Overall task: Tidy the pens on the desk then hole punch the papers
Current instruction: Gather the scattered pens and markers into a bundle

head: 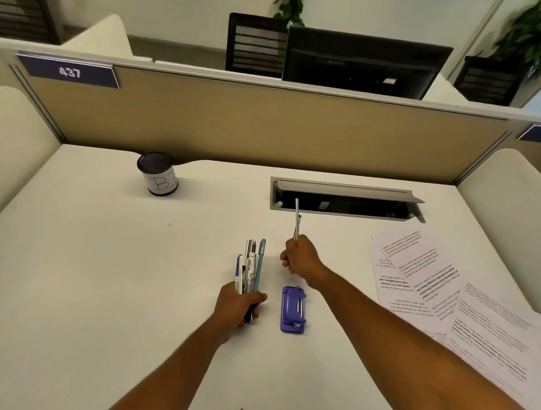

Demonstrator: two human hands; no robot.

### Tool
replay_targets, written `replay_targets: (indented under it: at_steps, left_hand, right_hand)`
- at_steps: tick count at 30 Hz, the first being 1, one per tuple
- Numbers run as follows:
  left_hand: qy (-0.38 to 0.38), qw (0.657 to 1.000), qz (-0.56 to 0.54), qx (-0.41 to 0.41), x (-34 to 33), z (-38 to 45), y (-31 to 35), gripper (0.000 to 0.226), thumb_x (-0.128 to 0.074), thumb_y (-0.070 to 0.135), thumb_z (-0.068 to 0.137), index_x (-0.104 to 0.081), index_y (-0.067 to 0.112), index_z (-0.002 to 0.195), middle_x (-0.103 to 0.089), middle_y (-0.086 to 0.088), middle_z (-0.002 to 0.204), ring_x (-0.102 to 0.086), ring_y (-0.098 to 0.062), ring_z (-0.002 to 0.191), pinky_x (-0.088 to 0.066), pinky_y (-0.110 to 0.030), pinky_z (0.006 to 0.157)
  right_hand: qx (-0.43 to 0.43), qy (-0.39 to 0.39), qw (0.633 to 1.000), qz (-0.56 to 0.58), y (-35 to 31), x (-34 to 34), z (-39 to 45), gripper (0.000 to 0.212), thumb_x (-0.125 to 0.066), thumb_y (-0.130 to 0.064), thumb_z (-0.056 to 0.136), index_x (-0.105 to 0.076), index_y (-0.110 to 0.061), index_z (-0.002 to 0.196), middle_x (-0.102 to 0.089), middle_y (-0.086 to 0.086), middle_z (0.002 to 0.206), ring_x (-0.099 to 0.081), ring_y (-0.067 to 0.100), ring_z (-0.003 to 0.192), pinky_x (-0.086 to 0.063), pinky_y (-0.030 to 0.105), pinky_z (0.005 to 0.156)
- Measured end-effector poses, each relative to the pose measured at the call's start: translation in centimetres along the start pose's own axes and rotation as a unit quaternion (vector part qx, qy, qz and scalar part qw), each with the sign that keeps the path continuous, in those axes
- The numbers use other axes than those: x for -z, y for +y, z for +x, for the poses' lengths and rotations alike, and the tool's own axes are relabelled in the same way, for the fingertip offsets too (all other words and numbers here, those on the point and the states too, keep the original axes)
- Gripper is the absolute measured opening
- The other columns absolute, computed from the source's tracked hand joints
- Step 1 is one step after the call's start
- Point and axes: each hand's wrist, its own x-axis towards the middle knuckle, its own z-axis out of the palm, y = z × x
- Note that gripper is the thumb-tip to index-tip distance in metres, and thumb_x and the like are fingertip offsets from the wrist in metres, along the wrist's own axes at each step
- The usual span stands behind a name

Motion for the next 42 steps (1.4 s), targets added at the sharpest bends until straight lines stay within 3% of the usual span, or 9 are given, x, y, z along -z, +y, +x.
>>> replay_targets:
  at_steps: [7,13,18,23,26,30,34,37,42]
  left_hand:
    - [0.003,0.998,-0.062,-0.023,-0.3,-4.4,-0.9,0.024,-0.08,0.024,0.079,-0.068,0.007,0.092,-0.069,-0.01,0.065,-0.065,-0.022,0.055,-0.049,-0.028,0.048]
    - [-0.013,0.991,-0.134,-0.021,-0.1,-7.6,-2.9,0.027,-0.075,0.02,0.084,-0.068,-0.001,0.1,-0.069,-0.017,0.071,-0.066,-0.025,0.06,-0.049,-0.028,0.049]
    - [0.001,0.985,-0.173,-0.014,0.2,-9.3,-4.5,0.025,-0.072,0.018,0.088,-0.067,0.009,0.111,-0.074,-0.016,0.082,-0.07,-0.025,0.07,-0.055,-0.032,0.058]
    - [0.032,0.985,-0.167,-0.003,1.8,-10.1,-5.9,0.027,-0.071,0.016,0.089,-0.067,0.014,0.115,-0.075,-0.016,0.094,-0.073,-0.025,0.079,-0.057,-0.031,0.059]
    - [0.031,0.983,-0.178,-0.003,3.0,-10.4,-6.4,0.029,-0.071,0.013,0.088,-0.067,0.015,0.116,-0.076,-0.016,0.095,-0.072,-0.027,0.081,-0.058,-0.034,0.061]
    - [0.029,0.974,-0.223,0.009,4.2,-10.4,-6.5,0.027,-0.074,0.017,0.088,-0.07,0.009,0.114,-0.076,-0.018,0.1,-0.072,-0.038,0.098,-0.057,-0.052,0.086]
    - [0.07,0.978,-0.197,0.005,4.0,-10.6,-6.5,0.024,-0.075,0.022,0.087,-0.07,0.006,0.105,-0.073,-0.016,0.085,-0.067,-0.03,0.076,-0.053,-0.039,0.066]
    - [0.117,0.975,-0.188,0.016,3.8,-10.3,-6.5,0.019,-0.073,0.019,0.087,-0.067,0.003,0.097,-0.065,-0.015,0.073,-0.057,-0.023,0.058,-0.045,-0.027,0.048]
    - [0.131,0.976,-0.17,0.022,4.3,-9.9,-6.6,0.009,-0.069,0.01,0.085,-0.066,0.004,0.091,-0.067,-0.011,0.069,-0.059,-0.02,0.052,-0.045,-0.026,0.045]
  right_hand:
    - [-0.004,-0.102,0.992,0.072,2.0,-1.6,-10.0,0.02,-0.036,-0.021,0.104,-0.052,-0.017,0.116,-0.065,0.008,0.075,-0.06,0.015,0.052,-0.039,0.024,0.046]
    - [-0.07,-0.05,0.994,0.07,4.7,-4.7,-13.9,0.022,-0.042,-0.028,0.102,-0.057,-0.017,0.114,-0.056,0.006,0.087,-0.05,0.021,0.068,-0.035,0.027,0.05]
    - [-0.048,-0.069,0.996,0.002,5.9,-6.1,-16.5,0.027,-0.033,-0.028,0.105,-0.058,-0.02,0.112,-0.057,0.002,0.081,-0.047,0.012,0.061,-0.036,0.021,0.044]
    - [0.026,-0.085,0.996,-0.017,6.6,-8.2,-18.1,0.034,-0.033,-0.024,0.109,-0.066,-0.017,0.114,-0.072,0.007,0.103,-0.068,0.018,0.083,-0.059,0.032,0.069]
    - [0.071,-0.11,0.991,0.017,7.3,-9.3,-18.4,0.035,-0.038,-0.019,0.109,-0.065,-0.018,0.131,-0.072,0.005,0.121,-0.072,0.017,0.1,-0.06,0.02,0.075]
    - [0.156,-0.053,0.981,-0.1,8.4,-10.6,-18.4,0.031,-0.043,-0.016,0.108,-0.064,-0.015,0.13,-0.065,0.007,0.123,-0.066,0.016,0.104,-0.057,0.021,0.084]
    - [0.189,0.05,0.956,-0.22,9.0,-11.4,-18.7,0.027,-0.047,-0.027,0.106,-0.067,-0.019,0.123,-0.061,-0.001,0.106,-0.059,0.014,0.092,-0.055,0.028,0.081]
    - [0.224,0.048,0.94,-0.253,9.0,-11.8,-19.5,0.027,-0.051,-0.031,0.104,-0.068,-0.027,0.125,-0.068,0.0,0.106,-0.063,0.017,0.094,-0.056,0.03,0.082]
    - [0.214,0.024,0.944,-0.252,9.5,-11.5,-20.5,0.03,-0.052,-0.043,0.103,-0.073,-0.03,0.118,-0.065,-0.004,0.118,-0.062,0.015,0.105,-0.055,0.029,0.084]
